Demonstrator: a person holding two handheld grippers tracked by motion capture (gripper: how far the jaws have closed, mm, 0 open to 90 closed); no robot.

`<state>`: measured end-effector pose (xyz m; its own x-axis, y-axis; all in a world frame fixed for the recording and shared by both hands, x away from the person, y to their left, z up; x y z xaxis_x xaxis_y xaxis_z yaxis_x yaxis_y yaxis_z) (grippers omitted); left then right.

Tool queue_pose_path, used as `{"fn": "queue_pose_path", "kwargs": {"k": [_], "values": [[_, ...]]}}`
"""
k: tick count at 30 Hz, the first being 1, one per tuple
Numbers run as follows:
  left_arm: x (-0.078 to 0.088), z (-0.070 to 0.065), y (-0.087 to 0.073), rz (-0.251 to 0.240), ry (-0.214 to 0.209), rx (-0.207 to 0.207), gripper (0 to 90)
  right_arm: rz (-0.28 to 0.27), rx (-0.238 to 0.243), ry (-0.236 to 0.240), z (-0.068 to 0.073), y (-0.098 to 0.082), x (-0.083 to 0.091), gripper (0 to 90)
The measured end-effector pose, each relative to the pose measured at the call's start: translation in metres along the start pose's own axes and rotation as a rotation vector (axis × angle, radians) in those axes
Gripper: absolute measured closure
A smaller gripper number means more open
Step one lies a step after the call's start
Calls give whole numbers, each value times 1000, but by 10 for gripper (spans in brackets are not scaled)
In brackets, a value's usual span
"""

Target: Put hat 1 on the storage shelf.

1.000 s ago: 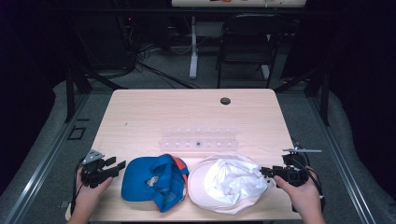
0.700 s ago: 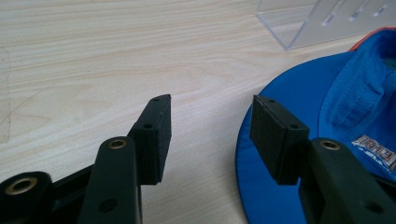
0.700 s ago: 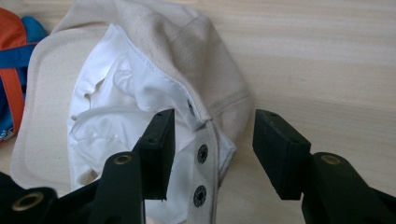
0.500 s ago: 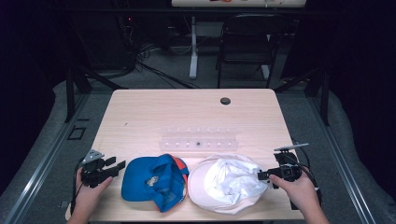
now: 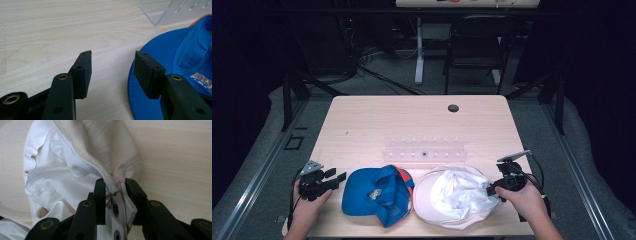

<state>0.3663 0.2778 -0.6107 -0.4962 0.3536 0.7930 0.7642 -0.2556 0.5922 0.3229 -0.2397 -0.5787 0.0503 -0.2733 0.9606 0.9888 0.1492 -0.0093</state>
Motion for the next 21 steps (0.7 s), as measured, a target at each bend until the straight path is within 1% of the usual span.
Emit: {"fn": "queue_pose_path", "kwargs": {"k": [9,10,11,13,15,19,20,21], "values": [[0,-1,0,2,-1,-5,492,-2,-4,-31,2,0,5,761],[0,-1,0,2,-1,-4,492,2,-3,-36,3,0,8,782],[0,-1,0,2,-1,-4,492,1,-11,-36,4,0,9,788],[0,-1,0,2,0,-4,492,3,-4,-28,5,1,10,792],[0,-1,0,-6,-1,-2,492,14,5,-39,6,2,13,796],[0,-1,0,-1,0,-4,492,12,5,-40,9,3,16,797],[0,-1,0,1,-1,-5,492,22,12,-49,10,4,18,798],[0,-1,0,2,-1,-5,492,-13,-9,-34,12,6,17,798]]}}
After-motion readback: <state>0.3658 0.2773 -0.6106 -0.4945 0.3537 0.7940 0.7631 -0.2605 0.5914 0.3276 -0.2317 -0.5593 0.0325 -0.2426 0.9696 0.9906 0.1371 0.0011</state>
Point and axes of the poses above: each handheld gripper's, and its own axes: x roughly backward along the jaws, y roughly out of its top, z roughly to its left, the point moved 8 cm from there along -x, roughly forward along the jaws, and after that the axes turned 13 degrees about z, right-handed, at the moved point
